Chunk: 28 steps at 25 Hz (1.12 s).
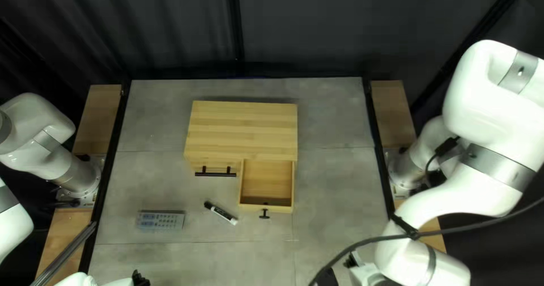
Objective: Open drawers and place objects into drawer and close
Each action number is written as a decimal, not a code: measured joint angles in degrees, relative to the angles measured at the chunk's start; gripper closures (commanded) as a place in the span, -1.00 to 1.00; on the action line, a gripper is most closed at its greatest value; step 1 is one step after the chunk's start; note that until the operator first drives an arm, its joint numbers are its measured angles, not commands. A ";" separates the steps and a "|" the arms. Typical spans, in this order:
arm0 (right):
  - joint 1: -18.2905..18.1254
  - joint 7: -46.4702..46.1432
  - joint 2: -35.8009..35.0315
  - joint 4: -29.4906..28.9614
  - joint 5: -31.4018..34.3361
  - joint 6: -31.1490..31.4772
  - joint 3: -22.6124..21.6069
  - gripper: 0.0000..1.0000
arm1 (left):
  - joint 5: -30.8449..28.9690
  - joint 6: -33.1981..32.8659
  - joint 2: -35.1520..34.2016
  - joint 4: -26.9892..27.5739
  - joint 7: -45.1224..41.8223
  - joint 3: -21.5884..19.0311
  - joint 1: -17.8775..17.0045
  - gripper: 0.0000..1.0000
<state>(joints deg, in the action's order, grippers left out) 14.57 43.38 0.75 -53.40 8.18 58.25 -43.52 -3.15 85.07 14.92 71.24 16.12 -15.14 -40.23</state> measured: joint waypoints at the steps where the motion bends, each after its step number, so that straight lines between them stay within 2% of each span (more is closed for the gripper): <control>1: 0.03 -0.54 0.36 0.87 -0.95 -1.38 -0.02 -1.00 | 0.00 0.00 0.00 0.00 0.00 0.00 0.00 -1.00; 10: 0.14 -5.79 4.41 6.44 -8.68 -8.35 0.86 -1.00 | 0.00 0.00 0.00 0.00 0.00 0.00 0.00 -1.00; 18: 0.22 -6.28 5.39 7.46 -9.61 -9.30 1.13 -1.00 | 0.29 -0.52 -0.50 -0.64 -0.09 0.09 0.12 -1.00; 24: 0.22 -6.28 5.39 7.46 -9.61 -9.30 1.13 -1.00 | 0.17 -4.50 -7.47 -7.70 0.23 3.47 4.04 -1.00; 28: 0.22 -6.28 5.39 7.46 -9.61 -9.30 1.13 -1.00 | 2.87 -10.78 -11.42 -13.88 -3.14 6.05 6.74 -1.00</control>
<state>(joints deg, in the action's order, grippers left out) 14.79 37.10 6.14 -45.93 -1.43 48.95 -42.39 -0.28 74.29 3.50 57.36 12.98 -9.09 -33.48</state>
